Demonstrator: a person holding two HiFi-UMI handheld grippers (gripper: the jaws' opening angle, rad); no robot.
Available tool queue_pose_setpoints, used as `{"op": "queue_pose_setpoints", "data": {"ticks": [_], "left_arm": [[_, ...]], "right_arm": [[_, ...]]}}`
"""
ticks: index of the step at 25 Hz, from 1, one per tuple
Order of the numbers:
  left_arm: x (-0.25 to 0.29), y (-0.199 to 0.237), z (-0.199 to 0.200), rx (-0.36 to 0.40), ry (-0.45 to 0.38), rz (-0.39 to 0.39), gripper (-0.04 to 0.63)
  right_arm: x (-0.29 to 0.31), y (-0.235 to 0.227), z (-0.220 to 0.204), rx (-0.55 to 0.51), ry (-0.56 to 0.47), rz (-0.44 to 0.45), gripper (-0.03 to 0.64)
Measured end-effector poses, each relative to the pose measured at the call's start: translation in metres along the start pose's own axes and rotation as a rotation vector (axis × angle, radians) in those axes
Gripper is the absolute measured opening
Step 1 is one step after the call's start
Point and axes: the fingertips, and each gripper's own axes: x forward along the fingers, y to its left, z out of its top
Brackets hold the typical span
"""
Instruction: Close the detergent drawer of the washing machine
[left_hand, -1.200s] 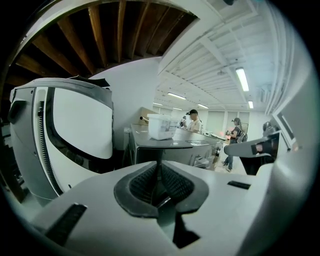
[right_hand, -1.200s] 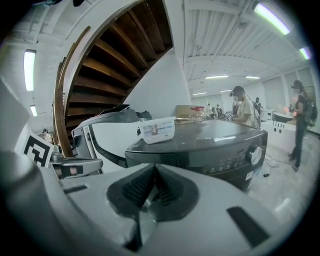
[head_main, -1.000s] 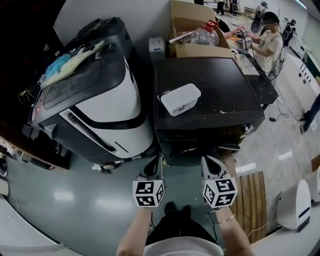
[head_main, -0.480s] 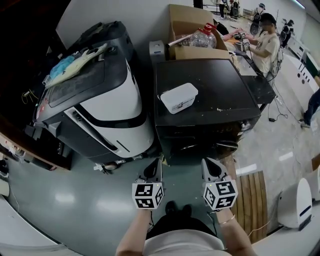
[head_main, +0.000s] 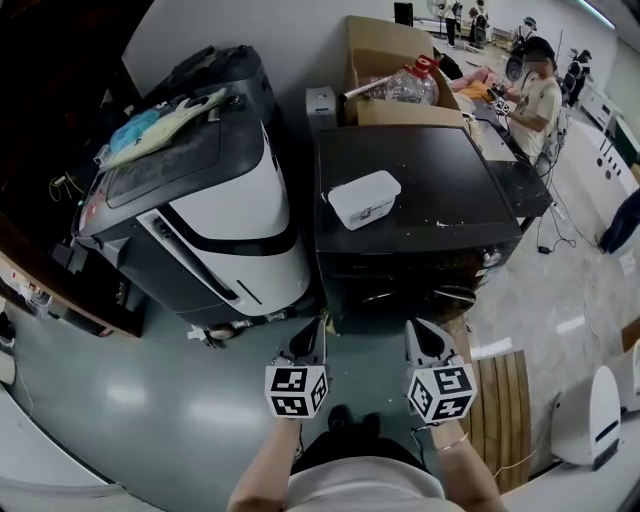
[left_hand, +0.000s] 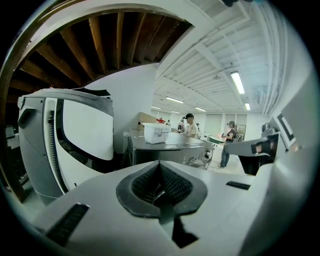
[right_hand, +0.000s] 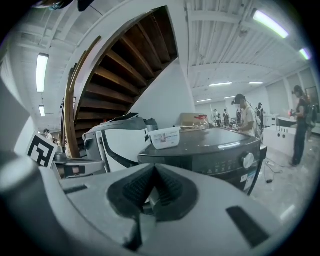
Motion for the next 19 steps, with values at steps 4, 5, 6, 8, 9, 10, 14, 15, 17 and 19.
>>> {"op": "queue_pose_setpoints", "data": {"ticks": [4,5,6,8,9,10,14,15,17,19], "left_arm": [[0.0,0.001,0.003,-0.001,-0.008,-0.003,-0.005],[0.001,0.002,0.003,-0.003,-0.01,-0.004,-0.005],[0.001,0.002,0.004,-0.005,-0.01,-0.005,-0.005],[0.002,0.002,0.004,-0.007,-0.009,-0.008,-0.005],[0.004,0.002,0.004,-0.008,-0.008,-0.01,-0.005],[0.005,0.002,0.004,-0.009,-0.007,-0.012,-0.005],[0.01,0.004,0.003,-0.012,-0.003,-0.016,-0.005],[0.012,0.005,0.002,-0.013,-0.002,-0.017,-0.005],[0.016,0.008,0.002,-0.018,0.001,-0.018,-0.005],[0.022,0.011,0.001,-0.023,0.004,-0.02,-0.005]], "right_arm": [[0.0,0.0,0.0,0.002,0.002,-0.003,0.002],[0.0,0.0,0.0,0.003,0.003,-0.006,0.002],[0.0,0.0,0.0,0.003,0.004,-0.007,0.002],[0.001,0.0,-0.001,0.005,0.005,-0.008,0.002],[0.001,-0.001,-0.001,0.007,0.005,-0.009,0.002],[0.002,-0.001,-0.001,0.008,0.005,-0.011,0.002],[0.007,-0.001,-0.001,0.011,0.008,-0.011,0.002],[0.009,0.0,-0.001,0.011,0.01,-0.009,0.002],[0.014,0.0,-0.001,0.011,0.011,-0.005,0.002],[0.019,0.0,-0.001,0.011,0.011,-0.003,0.002]]}}
